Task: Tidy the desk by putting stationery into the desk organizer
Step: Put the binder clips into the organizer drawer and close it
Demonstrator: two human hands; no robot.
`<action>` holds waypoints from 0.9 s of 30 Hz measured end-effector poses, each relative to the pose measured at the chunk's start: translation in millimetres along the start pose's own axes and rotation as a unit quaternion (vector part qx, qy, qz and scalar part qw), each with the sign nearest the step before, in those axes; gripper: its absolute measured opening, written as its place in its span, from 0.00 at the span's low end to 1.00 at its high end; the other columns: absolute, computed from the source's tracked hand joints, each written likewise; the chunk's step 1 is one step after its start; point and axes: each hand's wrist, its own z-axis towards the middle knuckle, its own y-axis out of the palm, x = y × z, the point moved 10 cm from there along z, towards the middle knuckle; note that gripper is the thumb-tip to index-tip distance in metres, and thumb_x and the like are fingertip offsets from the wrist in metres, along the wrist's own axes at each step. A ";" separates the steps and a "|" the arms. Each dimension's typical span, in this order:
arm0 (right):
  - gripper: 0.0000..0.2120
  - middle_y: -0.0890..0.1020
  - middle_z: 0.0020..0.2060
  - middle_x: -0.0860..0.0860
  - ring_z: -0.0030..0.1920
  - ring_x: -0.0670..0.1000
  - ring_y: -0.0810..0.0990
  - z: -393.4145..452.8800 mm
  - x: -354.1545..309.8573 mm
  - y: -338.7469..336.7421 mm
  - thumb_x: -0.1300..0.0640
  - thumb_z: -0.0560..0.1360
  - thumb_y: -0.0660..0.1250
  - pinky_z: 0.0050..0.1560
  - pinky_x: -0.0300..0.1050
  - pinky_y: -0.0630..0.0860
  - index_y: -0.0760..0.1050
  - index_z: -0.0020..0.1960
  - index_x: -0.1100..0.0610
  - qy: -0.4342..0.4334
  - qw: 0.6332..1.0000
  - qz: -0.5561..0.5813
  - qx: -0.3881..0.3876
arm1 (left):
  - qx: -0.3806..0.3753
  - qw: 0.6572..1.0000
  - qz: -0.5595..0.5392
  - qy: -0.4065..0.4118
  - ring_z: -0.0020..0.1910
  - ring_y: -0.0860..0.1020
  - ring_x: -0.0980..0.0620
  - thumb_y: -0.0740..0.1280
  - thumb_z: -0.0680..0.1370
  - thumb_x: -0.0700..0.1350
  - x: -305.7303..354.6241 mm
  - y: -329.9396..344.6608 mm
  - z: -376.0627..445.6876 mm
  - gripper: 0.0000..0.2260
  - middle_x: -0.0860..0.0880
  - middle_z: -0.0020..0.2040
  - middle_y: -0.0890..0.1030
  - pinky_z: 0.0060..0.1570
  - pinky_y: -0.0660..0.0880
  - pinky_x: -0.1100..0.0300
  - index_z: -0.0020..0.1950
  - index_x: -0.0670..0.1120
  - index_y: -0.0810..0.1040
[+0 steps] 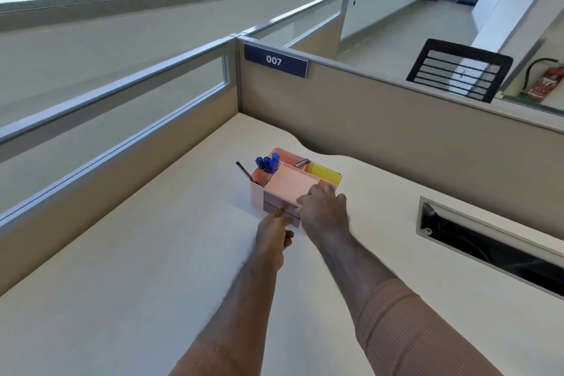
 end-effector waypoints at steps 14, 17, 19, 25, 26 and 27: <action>0.16 0.78 0.57 0.54 0.57 0.55 0.70 9.4 -0.7 -0.8 0.47 0.74 0.67 0.56 0.52 0.70 0.79 0.57 0.54 -0.002 0.999 -0.007 0.045 | -0.015 0.987 -0.155 -0.043 0.43 0.71 0.49 0.67 0.79 0.41 -6.7 9.5 4.4 0.07 0.42 0.56 0.81 0.35 0.74 0.63 0.56 0.45 0.81; 0.16 0.77 0.58 0.54 0.58 0.55 0.70 8.7 -1.3 -1.0 0.47 0.73 0.68 0.57 0.52 0.70 0.79 0.58 0.54 0.004 0.999 -0.011 0.041 | -0.013 0.986 -0.157 -0.049 0.42 0.70 0.48 0.67 0.79 0.42 -11.2 5.6 4.4 0.04 0.41 0.57 0.81 0.34 0.72 0.61 0.51 0.45 0.80; 0.17 0.77 0.58 0.55 0.58 0.56 0.70 8.1 -1.5 -2.0 0.47 0.73 0.68 0.57 0.53 0.70 0.78 0.58 0.54 0.004 0.999 -0.014 0.037 | -0.013 0.986 -0.158 -0.050 0.40 0.69 0.49 0.67 0.79 0.42 -13.9 1.5 5.1 0.04 0.42 0.57 0.82 0.33 0.71 0.61 0.52 0.44 0.79; 0.18 0.77 0.58 0.55 0.59 0.56 0.69 8.1 0.4 2.1 0.48 0.71 0.70 0.57 0.53 0.71 0.78 0.59 0.53 0.009 0.999 -0.023 0.026 | -0.012 0.985 -0.163 -0.051 0.37 0.68 0.50 0.66 0.80 0.48 -22.8 -11.8 1.6 0.09 0.44 0.53 0.81 0.33 0.70 0.61 0.56 0.44 0.80; 0.18 0.77 0.58 0.55 0.60 0.56 0.69 8.1 0.1 3.0 0.49 0.71 0.71 0.57 0.53 0.71 0.78 0.59 0.53 0.010 0.999 -0.026 0.024 | -0.012 0.985 -0.164 -0.049 0.37 0.68 0.50 0.67 0.80 0.48 -23.9 -14.4 0.7 0.10 0.44 0.52 0.81 0.32 0.70 0.61 0.56 0.44 0.80; 0.18 0.77 0.58 0.55 0.60 0.56 0.69 8.1 0.2 3.8 0.49 0.71 0.71 0.57 0.54 0.71 0.78 0.59 0.53 0.009 0.999 -0.028 0.023 | -0.012 0.985 -0.165 -0.046 0.36 0.68 0.50 0.67 0.79 0.48 -25.1 -16.9 0.1 0.10 0.44 0.52 0.81 0.31 0.69 0.61 0.56 0.44 0.80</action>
